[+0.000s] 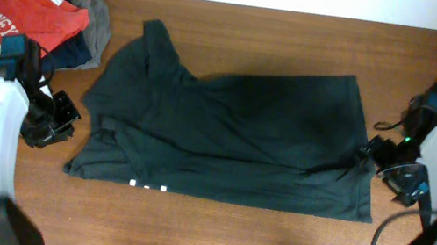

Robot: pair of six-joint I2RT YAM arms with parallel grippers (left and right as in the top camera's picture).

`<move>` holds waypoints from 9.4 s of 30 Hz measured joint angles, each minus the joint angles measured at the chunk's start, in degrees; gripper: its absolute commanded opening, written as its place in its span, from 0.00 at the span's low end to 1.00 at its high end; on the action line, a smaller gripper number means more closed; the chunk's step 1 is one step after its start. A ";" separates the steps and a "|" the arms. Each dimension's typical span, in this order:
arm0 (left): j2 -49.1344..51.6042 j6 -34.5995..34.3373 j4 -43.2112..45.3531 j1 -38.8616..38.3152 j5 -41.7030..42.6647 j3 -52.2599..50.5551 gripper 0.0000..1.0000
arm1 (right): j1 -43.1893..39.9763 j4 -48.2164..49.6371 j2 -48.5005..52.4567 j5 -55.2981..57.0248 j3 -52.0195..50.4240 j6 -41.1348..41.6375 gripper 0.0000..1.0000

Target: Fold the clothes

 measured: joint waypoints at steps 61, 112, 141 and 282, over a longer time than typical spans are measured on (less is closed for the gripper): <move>2.62 -25.73 26.95 -23.52 10.01 -26.97 0.62 | 0.00 -2.78 -13.22 0.00 3.93 -4.46 0.99; 2.19 -24.39 30.75 -23.52 10.12 -18.97 0.01 | 0.00 -2.78 -9.42 0.00 3.93 -4.46 0.99; 6.95 -21.81 56.70 -23.56 5.79 -18.93 0.41 | 0.00 -2.84 -9.40 0.00 3.93 -4.44 0.99; 28.57 2.58 4.83 -24.98 8.00 2.82 0.01 | 11.63 6.10 16.74 -2.19 2.03 -14.10 0.30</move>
